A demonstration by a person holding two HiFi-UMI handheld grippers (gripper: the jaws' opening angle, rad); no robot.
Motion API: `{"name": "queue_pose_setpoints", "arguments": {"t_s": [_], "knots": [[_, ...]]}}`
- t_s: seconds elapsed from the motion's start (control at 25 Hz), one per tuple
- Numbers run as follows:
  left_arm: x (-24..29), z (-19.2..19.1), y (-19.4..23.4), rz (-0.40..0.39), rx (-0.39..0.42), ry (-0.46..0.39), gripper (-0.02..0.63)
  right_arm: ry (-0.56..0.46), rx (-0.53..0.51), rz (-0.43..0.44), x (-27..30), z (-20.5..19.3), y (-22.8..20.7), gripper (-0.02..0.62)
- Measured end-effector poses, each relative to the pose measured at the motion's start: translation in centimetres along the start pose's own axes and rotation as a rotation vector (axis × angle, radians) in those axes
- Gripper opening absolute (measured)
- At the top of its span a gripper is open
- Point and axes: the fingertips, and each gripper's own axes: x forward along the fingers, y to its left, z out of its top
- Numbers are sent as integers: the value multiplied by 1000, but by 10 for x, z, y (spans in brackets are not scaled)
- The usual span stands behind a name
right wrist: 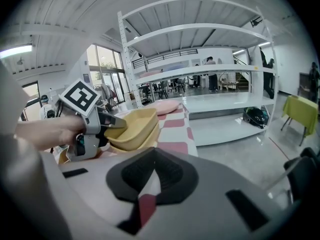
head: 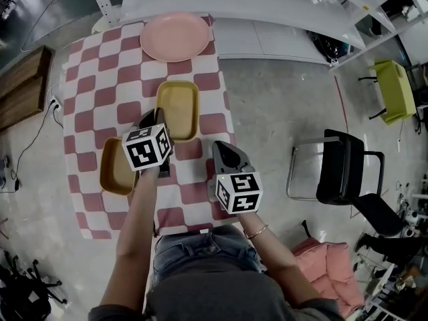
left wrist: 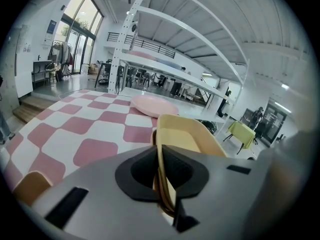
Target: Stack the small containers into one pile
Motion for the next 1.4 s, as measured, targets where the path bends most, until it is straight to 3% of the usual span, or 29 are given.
{"name": "queue_pose_setpoints", "arguments": {"t_s": [0.72,1.04,1.4], "knots": [[3,-1,-4,-30,37,5,46,17,-5,16,8,-1,1,11],[-29,14,-2,-4,34,-73,86,8,-25,47,3,3,8,11],[-93,18,21,47,16,-158,86,2,-89,162,-4,5,47,11]]}}
